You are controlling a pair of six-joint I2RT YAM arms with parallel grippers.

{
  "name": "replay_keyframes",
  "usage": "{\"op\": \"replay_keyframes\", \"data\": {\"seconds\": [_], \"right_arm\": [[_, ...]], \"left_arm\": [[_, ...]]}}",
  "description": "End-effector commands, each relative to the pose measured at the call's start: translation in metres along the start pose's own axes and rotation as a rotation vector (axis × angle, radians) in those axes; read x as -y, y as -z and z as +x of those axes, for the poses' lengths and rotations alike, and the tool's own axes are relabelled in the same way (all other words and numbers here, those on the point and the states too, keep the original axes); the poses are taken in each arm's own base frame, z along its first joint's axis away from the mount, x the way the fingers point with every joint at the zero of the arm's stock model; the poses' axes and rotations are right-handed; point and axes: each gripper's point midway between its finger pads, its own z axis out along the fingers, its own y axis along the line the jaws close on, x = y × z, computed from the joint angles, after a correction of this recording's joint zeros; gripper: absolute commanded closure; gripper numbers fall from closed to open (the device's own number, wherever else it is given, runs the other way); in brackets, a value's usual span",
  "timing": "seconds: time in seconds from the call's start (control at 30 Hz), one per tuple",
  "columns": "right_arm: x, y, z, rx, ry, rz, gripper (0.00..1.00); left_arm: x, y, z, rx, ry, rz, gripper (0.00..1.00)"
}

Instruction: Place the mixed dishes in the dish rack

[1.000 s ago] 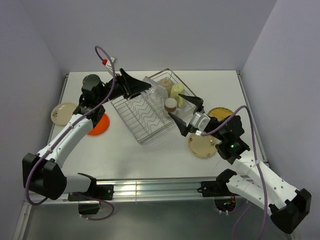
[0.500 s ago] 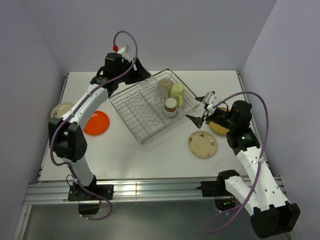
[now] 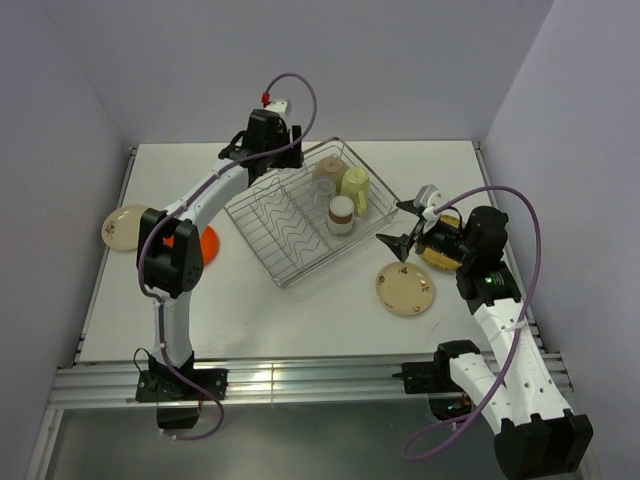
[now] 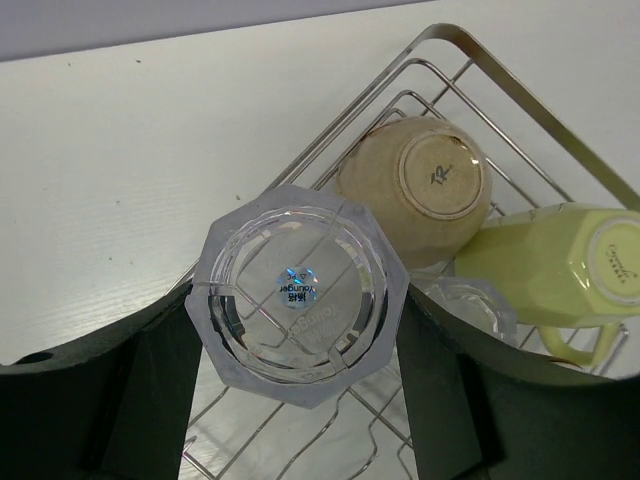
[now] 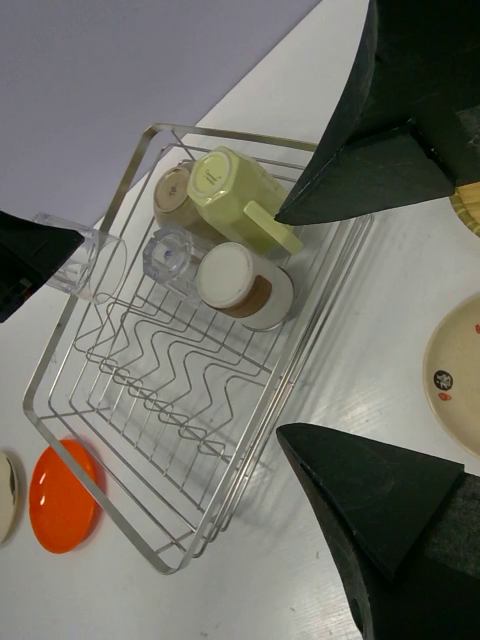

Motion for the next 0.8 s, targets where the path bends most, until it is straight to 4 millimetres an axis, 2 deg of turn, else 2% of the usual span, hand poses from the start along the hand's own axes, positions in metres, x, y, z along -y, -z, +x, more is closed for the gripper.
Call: {"op": "replay_keyframes", "data": {"seconds": [0.0,0.03,0.3,0.57,0.77], "right_arm": [[0.001,0.002,-0.006,0.03,-0.007,0.004,0.13],[0.001,0.002,-0.006,0.033,-0.008,0.003,0.13],[0.001,0.002,-0.004,0.032,-0.02,0.004,0.13],[0.001,0.004,-0.001,0.03,-0.025,0.011,0.13],[0.0,0.004,0.001,0.026,-0.044,0.008,0.13]], "left_arm": [[0.021,0.008,-0.034,0.131,-0.128,-0.03,1.0],[0.017,0.005,-0.033,0.138,-0.156,-0.058,1.0],[0.027,-0.012,-0.013,0.107,-0.222,-0.075,1.0],[0.03,-0.025,-0.006,0.103,-0.244,-0.083,1.0],[0.042,-0.034,-0.004,0.105,-0.241,-0.02,1.0]]}}
